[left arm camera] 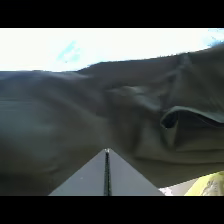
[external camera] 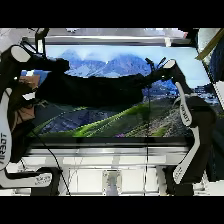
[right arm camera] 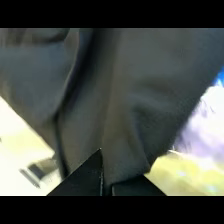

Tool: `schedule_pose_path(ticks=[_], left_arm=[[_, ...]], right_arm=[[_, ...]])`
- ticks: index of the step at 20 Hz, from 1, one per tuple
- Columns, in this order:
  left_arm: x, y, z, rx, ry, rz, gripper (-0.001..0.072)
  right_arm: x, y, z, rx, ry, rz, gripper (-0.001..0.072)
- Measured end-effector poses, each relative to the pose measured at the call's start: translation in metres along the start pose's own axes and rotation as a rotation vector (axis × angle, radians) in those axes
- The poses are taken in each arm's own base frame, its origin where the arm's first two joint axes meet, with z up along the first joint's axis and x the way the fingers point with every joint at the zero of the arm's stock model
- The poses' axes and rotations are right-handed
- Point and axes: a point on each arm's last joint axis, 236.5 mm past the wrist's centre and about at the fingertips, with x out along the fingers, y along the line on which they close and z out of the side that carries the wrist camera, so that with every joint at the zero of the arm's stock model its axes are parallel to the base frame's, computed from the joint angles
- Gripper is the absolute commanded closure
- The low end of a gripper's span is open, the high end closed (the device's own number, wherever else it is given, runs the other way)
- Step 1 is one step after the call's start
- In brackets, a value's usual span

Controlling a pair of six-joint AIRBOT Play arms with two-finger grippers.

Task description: Fold the clothes and pants, and hang the long-sleeved shirts on hangers.

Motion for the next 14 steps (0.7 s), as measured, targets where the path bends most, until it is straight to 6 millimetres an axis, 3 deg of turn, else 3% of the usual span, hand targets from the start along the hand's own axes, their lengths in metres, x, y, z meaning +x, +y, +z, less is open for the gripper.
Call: schedule_pose_path(ticks=[4, 7, 10, 14], left_arm=[[-0.047, -0.019, 0.010, 0.059, -0.049, 0.012, 0.0693], [-0.058, -0.051, 0.007, 0.102, -0.047, -0.029, 0.0692], [-0.029, -0.097, -0.018, 0.160, 0.042, -0.113, 0.0692], [0.060, -0.171, -0.080, 0.256, 0.231, -0.235, 0.0692]], right_arm=[[-0.056, -0.008, -0.048, 0.009, 0.027, -0.090, 0.0707], [-0.085, -0.012, -0.094, 0.037, 0.023, -0.119, 0.0707], [-0.111, -0.005, -0.130, 0.045, -0.030, -0.140, 0.0707], [-0.144, 0.027, -0.144, -0.008, -0.130, -0.142, 0.0709]])
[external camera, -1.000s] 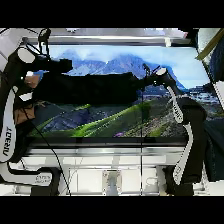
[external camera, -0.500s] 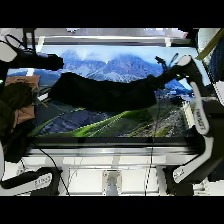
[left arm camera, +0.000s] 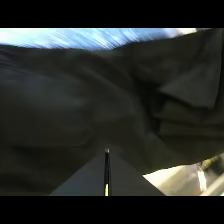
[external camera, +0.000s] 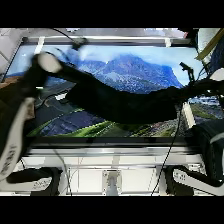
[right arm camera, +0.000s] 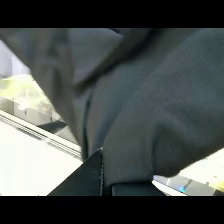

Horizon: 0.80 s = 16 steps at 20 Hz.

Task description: Fold the clothes and pants, and hang the long-sleeved shirts on hangers.

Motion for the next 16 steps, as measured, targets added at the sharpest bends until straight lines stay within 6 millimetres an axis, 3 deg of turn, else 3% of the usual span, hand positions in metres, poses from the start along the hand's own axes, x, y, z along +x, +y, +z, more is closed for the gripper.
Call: schedule_pose_path(ticks=[2, 5, 8, 10, 12, 14, 16], left_arm=[[0.060, -0.026, -0.014, 0.038, 0.062, -0.041, 0.0692], [0.139, -0.055, -0.045, 0.079, 0.143, -0.074, 0.0692], [0.189, -0.065, -0.077, 0.089, 0.211, -0.083, 0.0692], [0.202, -0.063, -0.085, 0.081, 0.226, -0.079, 0.0692], [0.204, -0.056, -0.082, 0.069, 0.217, -0.072, 0.0692], [0.190, -0.045, -0.067, 0.054, 0.185, -0.060, 0.0692], [0.160, -0.027, -0.045, 0.030, 0.142, -0.045, 0.0692]], right_arm=[[-0.005, 0.013, -0.001, -0.013, -0.018, 0.007, 0.0709], [0.004, 0.027, -0.002, -0.019, -0.001, 0.025, 0.0708], [0.020, 0.037, 0.007, -0.009, -0.006, 0.035, 0.0708], [0.033, 0.050, 0.014, -0.018, -0.013, 0.054, 0.0708], [0.044, 0.068, 0.024, -0.038, -0.026, 0.078, 0.0708], [0.056, 0.095, 0.038, -0.075, -0.050, 0.107, 0.0709], [0.070, 0.122, 0.054, -0.109, -0.081, 0.133, 0.0709]])
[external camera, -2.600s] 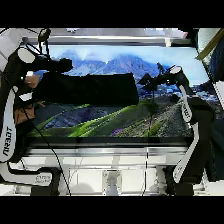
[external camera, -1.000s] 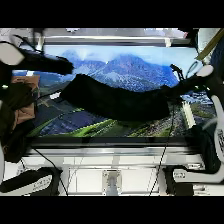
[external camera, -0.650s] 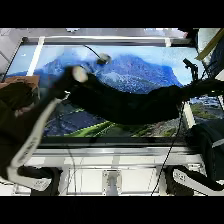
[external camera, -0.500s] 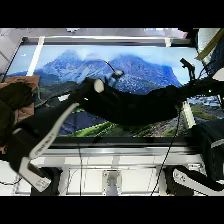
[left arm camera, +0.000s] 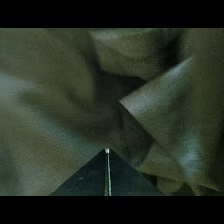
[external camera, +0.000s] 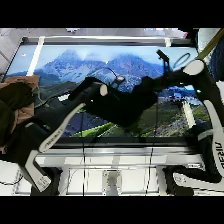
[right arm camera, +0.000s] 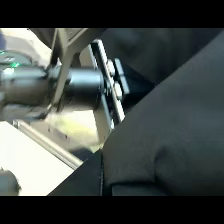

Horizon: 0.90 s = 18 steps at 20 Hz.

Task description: Fold the clothes and pants, and hang the long-sleeved shirts on hangers.

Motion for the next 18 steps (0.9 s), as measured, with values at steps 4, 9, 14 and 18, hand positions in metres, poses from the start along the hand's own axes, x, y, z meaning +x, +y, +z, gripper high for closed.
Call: schedule_pose_path(ticks=[4, 9, 14, 18], left_arm=[[-0.099, 0.047, 0.016, -0.049, -0.071, 0.048, 0.0691], [-0.216, 0.100, 0.007, -0.125, -0.165, 0.142, 0.0691], [-0.271, 0.114, -0.011, -0.163, -0.196, 0.187, 0.0691], [-0.280, 0.114, -0.019, -0.171, -0.185, 0.189, 0.0691]], right_arm=[[0.059, 0.041, 0.028, -0.026, -0.032, 0.048, 0.0708], [0.163, 0.095, 0.052, -0.056, -0.119, 0.118, 0.0482], [0.218, 0.154, 0.072, -0.107, -0.264, 0.222, 0.0297], [0.190, 0.152, 0.098, -0.278, -0.289, 0.172, 0.0305]])
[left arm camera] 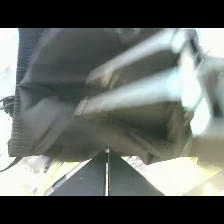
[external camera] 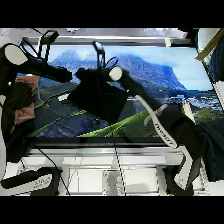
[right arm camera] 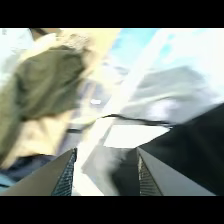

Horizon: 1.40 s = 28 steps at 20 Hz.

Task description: Fold the clothes and pants, and hang the long-sleeved shirts on hangers.

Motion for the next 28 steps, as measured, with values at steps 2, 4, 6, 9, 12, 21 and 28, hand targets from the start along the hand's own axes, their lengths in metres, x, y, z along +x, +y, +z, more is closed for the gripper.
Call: schedule_pose_path(ticks=[2, 4, 6, 9, 12, 21, 28], left_arm=[[-0.002, 0.000, -0.003, -0.002, 0.010, -0.002, 0.0691], [-0.003, 0.000, -0.005, -0.003, 0.017, -0.003, 0.0691], [-0.004, 0.000, -0.006, -0.003, 0.021, -0.004, 0.0691], [-0.004, -0.001, -0.007, -0.003, 0.026, -0.006, 0.0691], [-0.004, -0.001, -0.008, -0.003, 0.028, -0.007, 0.0690], [-0.004, -0.003, -0.007, -0.009, 0.026, -0.015, 0.0690], [-0.004, -0.010, -0.005, -0.016, 0.017, -0.043, 0.0690]], right_arm=[[-0.032, -0.039, -0.002, 0.000, 0.105, -0.072, 0.0305], [-0.075, -0.086, -0.013, 0.033, 0.232, -0.160, 0.0305], [-0.118, -0.128, -0.037, 0.091, 0.358, -0.246, 0.0302], [-0.156, -0.168, -0.084, 0.226, 0.455, -0.317, 0.0216], [-0.145, -0.181, -0.137, 0.417, 0.391, -0.304, 0.0082], [-0.096, -0.194, -0.205, 1.037, 0.085, -0.193, 0.0084], [-0.066, -0.191, -0.177, 1.013, 0.044, -0.139, 0.0585]])
